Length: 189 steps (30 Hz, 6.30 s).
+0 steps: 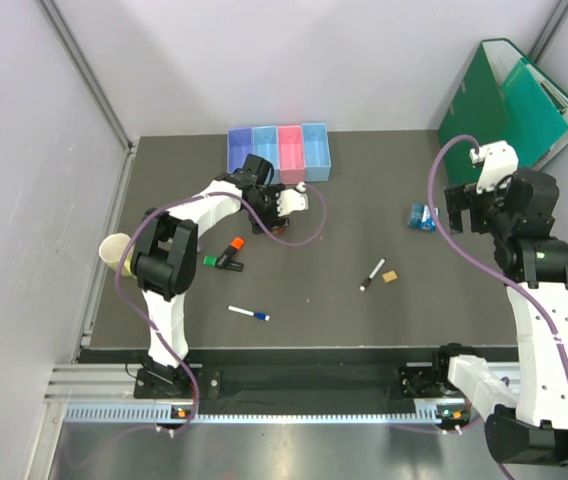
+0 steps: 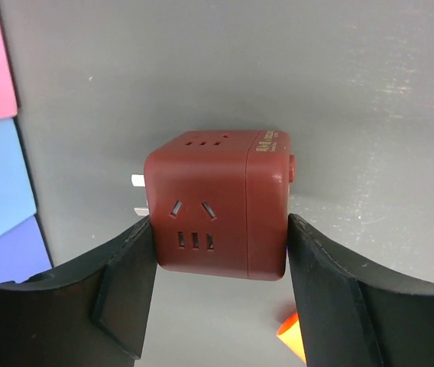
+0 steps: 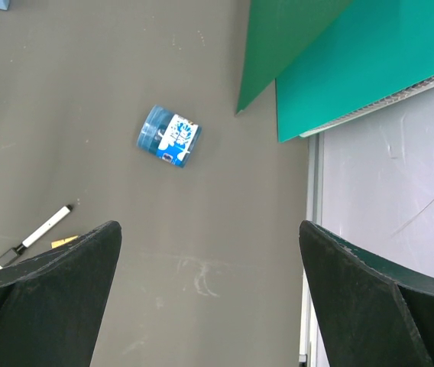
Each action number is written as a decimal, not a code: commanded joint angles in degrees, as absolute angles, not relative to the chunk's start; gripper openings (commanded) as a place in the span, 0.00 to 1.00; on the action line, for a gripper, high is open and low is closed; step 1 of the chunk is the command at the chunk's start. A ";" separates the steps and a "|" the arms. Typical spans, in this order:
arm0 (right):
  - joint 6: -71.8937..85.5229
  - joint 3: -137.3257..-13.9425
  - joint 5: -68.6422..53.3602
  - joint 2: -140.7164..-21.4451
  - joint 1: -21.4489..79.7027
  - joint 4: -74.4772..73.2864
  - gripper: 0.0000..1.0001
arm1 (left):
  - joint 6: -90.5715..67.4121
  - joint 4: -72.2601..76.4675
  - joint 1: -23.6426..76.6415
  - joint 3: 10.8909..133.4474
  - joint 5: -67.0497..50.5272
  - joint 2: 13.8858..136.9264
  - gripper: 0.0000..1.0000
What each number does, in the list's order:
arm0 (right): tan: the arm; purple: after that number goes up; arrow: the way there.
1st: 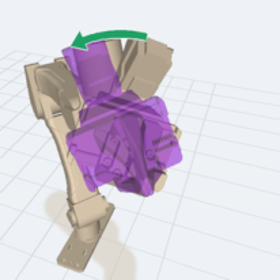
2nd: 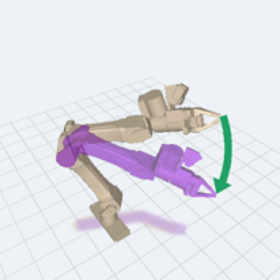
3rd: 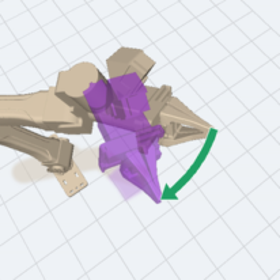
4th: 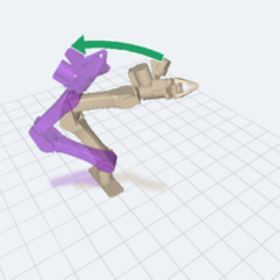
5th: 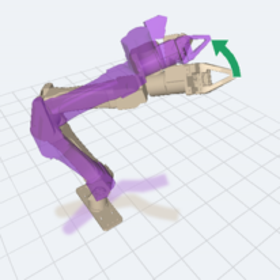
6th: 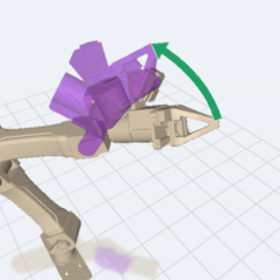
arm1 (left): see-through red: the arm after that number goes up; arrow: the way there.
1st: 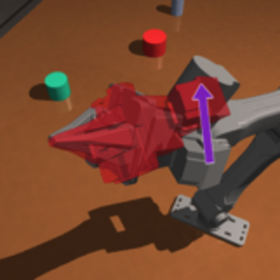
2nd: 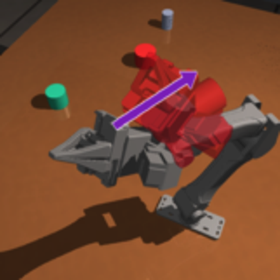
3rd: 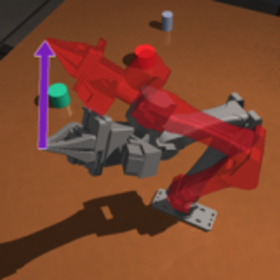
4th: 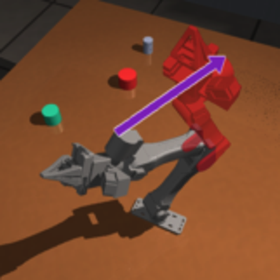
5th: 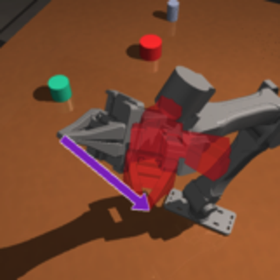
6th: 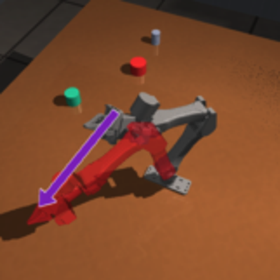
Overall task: Sort the stationery into containers
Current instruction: Pick up the stationery from the center of the board, then place the stationery at the corner of the board, then move the storage box to the center of the board.
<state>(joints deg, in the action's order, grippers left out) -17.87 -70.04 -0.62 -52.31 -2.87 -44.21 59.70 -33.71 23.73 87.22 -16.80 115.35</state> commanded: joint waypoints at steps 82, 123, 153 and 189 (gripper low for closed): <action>-16.96 -72.07 -2.72 -50.54 -2.46 -43.42 1.00 | 33.40 -19.17 -14.41 85.87 4.40 112.33 0.92; -14.94 -120.23 -9.84 -118.38 14.84 -33.49 0.82 | 34.63 -20.49 7.03 115.56 4.92 125.50 0.92; -12.74 -127.36 -6.33 -138.16 20.65 -17.14 0.79 | 36.21 -7.47 7.91 113.73 9.76 132.89 0.92; -9.50 -107.94 -5.36 -127.80 24.69 -21.88 0.66 | 32.62 -3.95 11.95 102.66 5.89 128.24 0.91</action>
